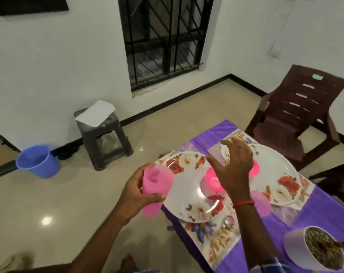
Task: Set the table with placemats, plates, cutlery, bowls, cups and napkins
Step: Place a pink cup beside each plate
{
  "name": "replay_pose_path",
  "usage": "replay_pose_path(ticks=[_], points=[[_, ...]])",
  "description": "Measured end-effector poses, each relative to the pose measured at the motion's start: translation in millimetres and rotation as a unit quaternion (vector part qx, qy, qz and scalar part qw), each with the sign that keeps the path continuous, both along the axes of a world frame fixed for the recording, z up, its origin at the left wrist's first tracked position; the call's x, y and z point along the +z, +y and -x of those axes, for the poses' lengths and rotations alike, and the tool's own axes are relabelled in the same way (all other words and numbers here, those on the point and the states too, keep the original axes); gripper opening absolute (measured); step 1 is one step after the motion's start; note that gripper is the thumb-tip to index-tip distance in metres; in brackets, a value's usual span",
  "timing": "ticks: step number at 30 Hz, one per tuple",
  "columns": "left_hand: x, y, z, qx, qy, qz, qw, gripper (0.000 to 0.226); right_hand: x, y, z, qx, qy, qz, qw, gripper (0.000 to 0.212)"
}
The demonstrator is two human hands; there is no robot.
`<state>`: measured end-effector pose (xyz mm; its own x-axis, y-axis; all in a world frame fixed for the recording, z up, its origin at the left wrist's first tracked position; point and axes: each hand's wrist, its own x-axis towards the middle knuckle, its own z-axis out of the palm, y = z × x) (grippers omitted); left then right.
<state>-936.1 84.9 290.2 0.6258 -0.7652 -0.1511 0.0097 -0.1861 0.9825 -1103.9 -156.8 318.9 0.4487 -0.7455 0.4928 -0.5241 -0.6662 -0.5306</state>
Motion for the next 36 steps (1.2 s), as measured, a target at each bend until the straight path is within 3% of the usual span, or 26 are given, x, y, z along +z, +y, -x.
replay_pose_path(ticks=[3, 5, 7, 10, 24, 32, 36], points=[[9.7, 7.7, -36.6, 0.005, -0.008, 0.008, 1.0, 0.094, 20.6, 32.5, -60.2, 0.091, -0.054, -0.073, 0.992, 0.052], [12.6, 17.0, -60.8, 0.01, -0.01, 0.011, 1.0, 0.098, 31.7, 62.2, -95.4, 0.153, -0.055, -0.177, 0.971, 0.054], [14.2, 22.9, -78.9, 0.012, -0.01, 0.015, 1.0, 0.098, 37.6, 93.7, -122.4, 0.253, 0.017, -0.275, 0.928, 0.06], [12.9, 31.8, -103.6, 0.02, -0.007, 0.028, 0.999, 0.094, 22.2, 137.8, -158.2, 0.362, 0.146, -0.292, 0.873, 0.06], [7.1, 32.4, -193.9, 0.028, -0.017, 0.008, 0.999, 0.096, 22.1, 128.8, -263.4, 0.34, 0.113, -0.282, 0.89, 0.052], [11.6, -26.4, -286.2, -0.039, -0.03, -0.034, 0.998, 0.092, 15.2, 67.9, -342.6, 0.326, 0.082, -0.272, 0.902, 0.064], [15.3, -70.2, -326.7, -0.085, -0.029, -0.042, 0.995, 0.09, 17.8, 30.7, -370.4, 0.311, 0.04, -0.29, 0.904, 0.056]])
